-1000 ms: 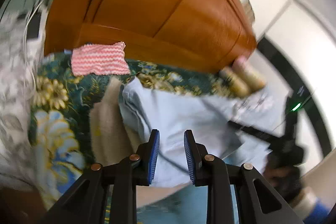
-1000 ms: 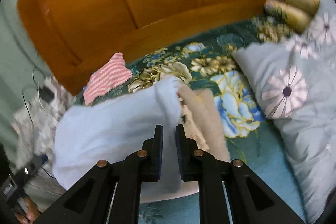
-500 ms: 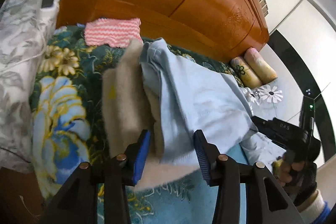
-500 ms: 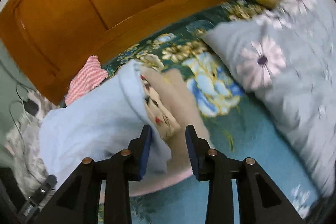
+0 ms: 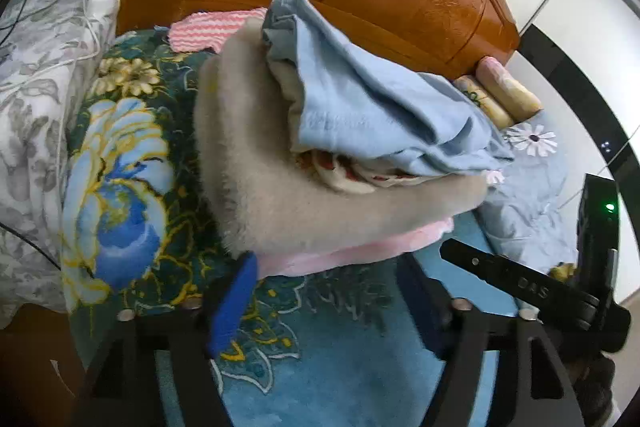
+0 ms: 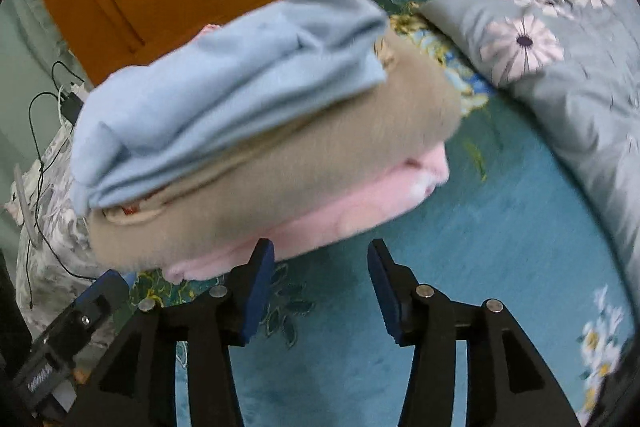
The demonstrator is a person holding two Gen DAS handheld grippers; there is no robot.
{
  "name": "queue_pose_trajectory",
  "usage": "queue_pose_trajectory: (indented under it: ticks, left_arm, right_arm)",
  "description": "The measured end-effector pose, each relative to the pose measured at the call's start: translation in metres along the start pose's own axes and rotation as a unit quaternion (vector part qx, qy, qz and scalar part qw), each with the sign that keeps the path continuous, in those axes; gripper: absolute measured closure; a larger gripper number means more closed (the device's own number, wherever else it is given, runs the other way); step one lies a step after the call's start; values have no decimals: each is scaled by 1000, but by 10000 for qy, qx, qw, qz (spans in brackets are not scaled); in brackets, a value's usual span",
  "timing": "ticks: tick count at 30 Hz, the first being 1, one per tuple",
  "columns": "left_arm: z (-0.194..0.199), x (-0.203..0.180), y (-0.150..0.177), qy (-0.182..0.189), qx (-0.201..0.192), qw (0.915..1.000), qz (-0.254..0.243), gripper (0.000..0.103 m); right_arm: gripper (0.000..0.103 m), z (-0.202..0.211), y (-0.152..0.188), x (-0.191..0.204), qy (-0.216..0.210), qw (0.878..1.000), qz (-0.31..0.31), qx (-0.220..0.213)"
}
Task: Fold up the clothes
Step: 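Open both grippers and pull them back from the stack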
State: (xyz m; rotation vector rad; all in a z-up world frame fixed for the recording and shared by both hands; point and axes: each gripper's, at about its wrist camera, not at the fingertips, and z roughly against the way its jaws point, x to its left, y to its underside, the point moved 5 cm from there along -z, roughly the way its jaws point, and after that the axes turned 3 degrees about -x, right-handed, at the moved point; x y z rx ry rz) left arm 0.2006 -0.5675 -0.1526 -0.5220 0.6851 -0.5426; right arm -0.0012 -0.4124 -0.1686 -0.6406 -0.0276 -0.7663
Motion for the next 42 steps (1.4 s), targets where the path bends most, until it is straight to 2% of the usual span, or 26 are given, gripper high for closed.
queue_pose_trajectory:
  ticks: [1, 4, 5, 6, 9, 13, 15, 17, 18, 23, 26, 31, 36, 42]
  left_arm:
    - [0, 1, 2, -37, -45, 10000, -18, 20]
    - [1, 3, 6, -119, -179, 9998, -42, 10]
    - [0, 3, 7, -168, -217, 9996, -55, 3]
    - [0, 4, 7, -217, -255, 9994, -68, 0]
    - [-2, 5, 8, -363, -369, 9986, -108, 0]
    - [-4, 7, 10, -558, -520, 9970, -161, 0]
    - [-5, 5, 11, -635, -596, 9960, -220, 0]
    - [-7, 4, 12, -646, -655, 9953, -293, 0]
    - [-8, 3, 13, -643, -671, 9952, -320, 0]
    - [-16, 7, 15, -829, -743, 9928, -433, 0]
    - [-18, 9, 17, -883, -807, 9918, -452, 0]
    - [-20, 11, 17, -892, -995, 9899, -475, 0]
    - [-21, 12, 18, -914, -1137, 9879, -534, 0]
    - [-23, 11, 21, -965, -1209, 9858, -649, 0]
  right_arm:
    - [37, -1, 4, 0, -44, 10000, -70, -23]
    - [31, -3, 14, 3, -232, 9995, -194, -82]
    - [31, -4, 17, 5, -241, 9996, -145, -88]
    - [30, -5, 18, 8, -234, 9996, -68, -111]
    - [28, 0, 19, 16, -120, 9991, 210, -349]
    - [27, 15, 17, 23, 103, 9927, 425, -1123]
    - [26, 16, 19, 24, 171, 9903, 451, -1307]
    - [20, 14, 21, 23, 226, 9890, 450, -1389]
    - [13, 13, 23, 22, 276, 9883, 444, -1430]
    - [12, 8, 32, 14, 518, 9846, 411, -1617]
    - [12, -1, 38, 7, 574, 9852, 399, -1565]
    - [1, -1, 39, 4, 806, 9797, 467, -1777]
    - [0, -1, 38, 2, 917, 9738, 493, -2021]
    - [0, -3, 42, 0, 994, 9713, 471, -2110]
